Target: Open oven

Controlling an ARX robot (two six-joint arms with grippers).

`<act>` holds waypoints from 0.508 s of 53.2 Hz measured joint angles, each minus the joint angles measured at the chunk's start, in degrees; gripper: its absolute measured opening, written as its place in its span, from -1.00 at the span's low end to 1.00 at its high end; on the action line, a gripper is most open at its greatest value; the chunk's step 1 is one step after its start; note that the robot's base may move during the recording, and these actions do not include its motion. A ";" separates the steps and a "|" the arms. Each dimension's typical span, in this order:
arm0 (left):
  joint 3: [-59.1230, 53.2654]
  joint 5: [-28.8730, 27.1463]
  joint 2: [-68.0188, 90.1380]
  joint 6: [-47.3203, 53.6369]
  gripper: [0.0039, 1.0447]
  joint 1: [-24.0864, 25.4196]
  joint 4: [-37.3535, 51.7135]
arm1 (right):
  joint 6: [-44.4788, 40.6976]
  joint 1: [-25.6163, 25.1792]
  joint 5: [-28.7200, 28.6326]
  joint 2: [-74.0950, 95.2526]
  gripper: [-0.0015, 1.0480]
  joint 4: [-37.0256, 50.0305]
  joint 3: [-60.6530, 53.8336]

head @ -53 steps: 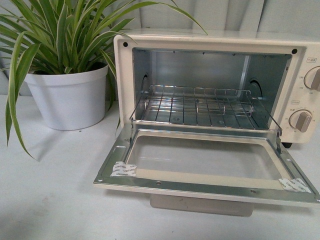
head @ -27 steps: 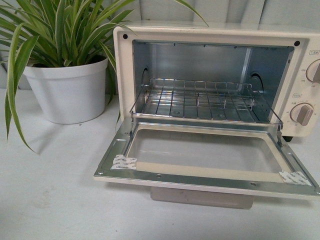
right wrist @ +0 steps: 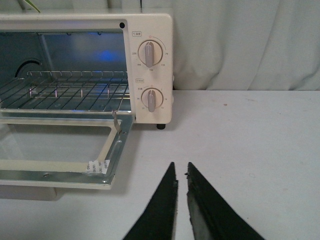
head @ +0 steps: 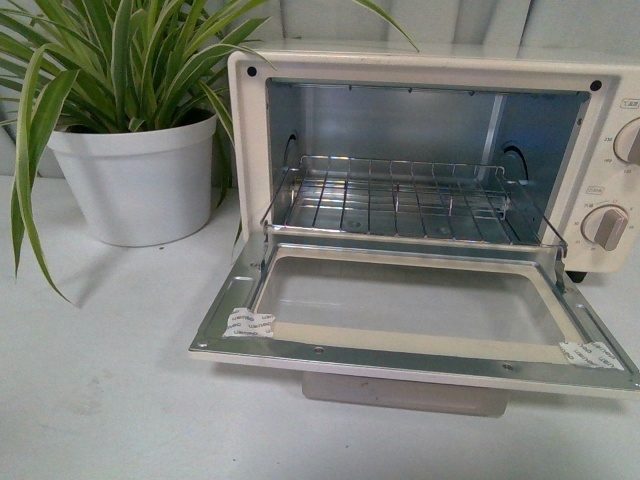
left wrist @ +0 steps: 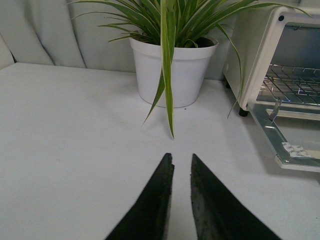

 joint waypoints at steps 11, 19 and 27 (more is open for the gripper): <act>0.00 0.00 0.00 0.00 0.01 0.00 0.00 | 0.00 0.00 0.02 0.00 -0.04 0.00 0.00; 0.00 0.00 0.00 0.00 0.49 0.00 0.00 | 0.00 0.02 0.00 0.00 0.43 0.00 0.00; 0.00 0.00 0.00 0.11 0.91 0.00 0.00 | 0.07 0.00 0.00 0.00 0.86 0.00 0.00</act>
